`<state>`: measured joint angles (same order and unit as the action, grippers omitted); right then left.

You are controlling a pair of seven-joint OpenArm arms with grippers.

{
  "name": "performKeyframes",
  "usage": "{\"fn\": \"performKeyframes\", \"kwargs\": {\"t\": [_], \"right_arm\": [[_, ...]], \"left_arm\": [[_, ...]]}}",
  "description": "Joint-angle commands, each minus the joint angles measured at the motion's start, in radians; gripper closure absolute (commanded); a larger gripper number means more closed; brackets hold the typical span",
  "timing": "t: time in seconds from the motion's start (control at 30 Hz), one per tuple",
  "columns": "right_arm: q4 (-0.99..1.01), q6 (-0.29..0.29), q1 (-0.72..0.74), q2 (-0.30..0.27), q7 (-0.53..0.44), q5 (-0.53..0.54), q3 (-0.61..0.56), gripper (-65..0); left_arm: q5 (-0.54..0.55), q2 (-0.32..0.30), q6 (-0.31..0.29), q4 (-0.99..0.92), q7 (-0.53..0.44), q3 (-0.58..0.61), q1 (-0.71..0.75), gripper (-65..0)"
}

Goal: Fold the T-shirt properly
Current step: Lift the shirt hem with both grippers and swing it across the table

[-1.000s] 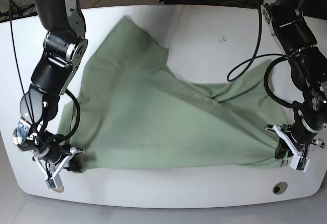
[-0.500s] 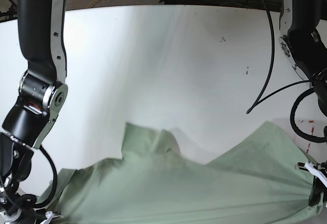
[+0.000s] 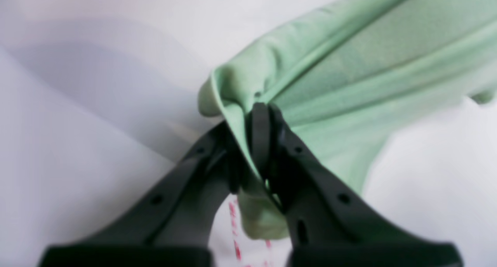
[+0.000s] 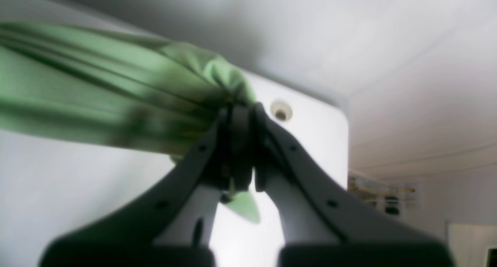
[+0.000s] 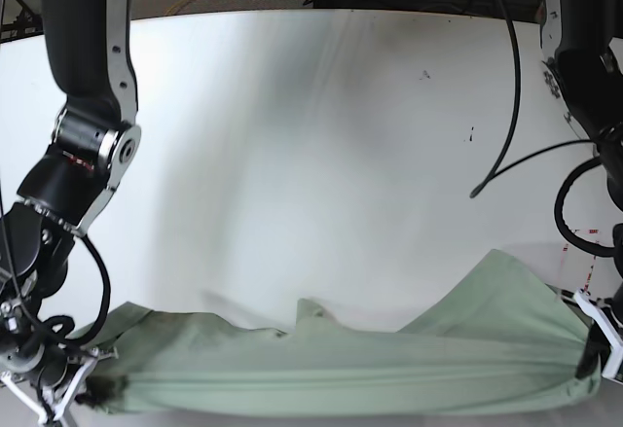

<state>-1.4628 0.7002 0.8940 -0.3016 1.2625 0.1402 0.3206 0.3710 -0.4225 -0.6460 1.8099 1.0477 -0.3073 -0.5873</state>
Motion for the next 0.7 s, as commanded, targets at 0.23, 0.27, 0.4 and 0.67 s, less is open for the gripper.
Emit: {"fn": "performKeyframes", "kwargs": {"t": [0.23,0.27,0.4,0.67], "right_arm": [[-0.154,-0.002,-0.353,-0.024,0.0,0.158,0.105,0.0],[-0.161,-0.002,-0.405,-0.024,0.0,0.177,0.114,0.0],[-0.172,-0.002,-0.554,-0.026,0.003,0.223,0.13,0.0],[-0.197,-0.002,-0.786,-0.054,0.038,0.362,0.217,0.0]], "left_arm": [[-0.028,-0.019,-0.052,0.064,-0.04,-0.028,0.321,0.0],[-0.028,-0.019,-0.052,0.07,-0.04,-0.036,0.375,0.0],[-0.028,-0.019,-0.052,0.095,-0.042,-0.053,0.528,0.0],[-0.028,-0.019,-0.052,0.113,-0.042,-0.123,0.745,0.0]]}}
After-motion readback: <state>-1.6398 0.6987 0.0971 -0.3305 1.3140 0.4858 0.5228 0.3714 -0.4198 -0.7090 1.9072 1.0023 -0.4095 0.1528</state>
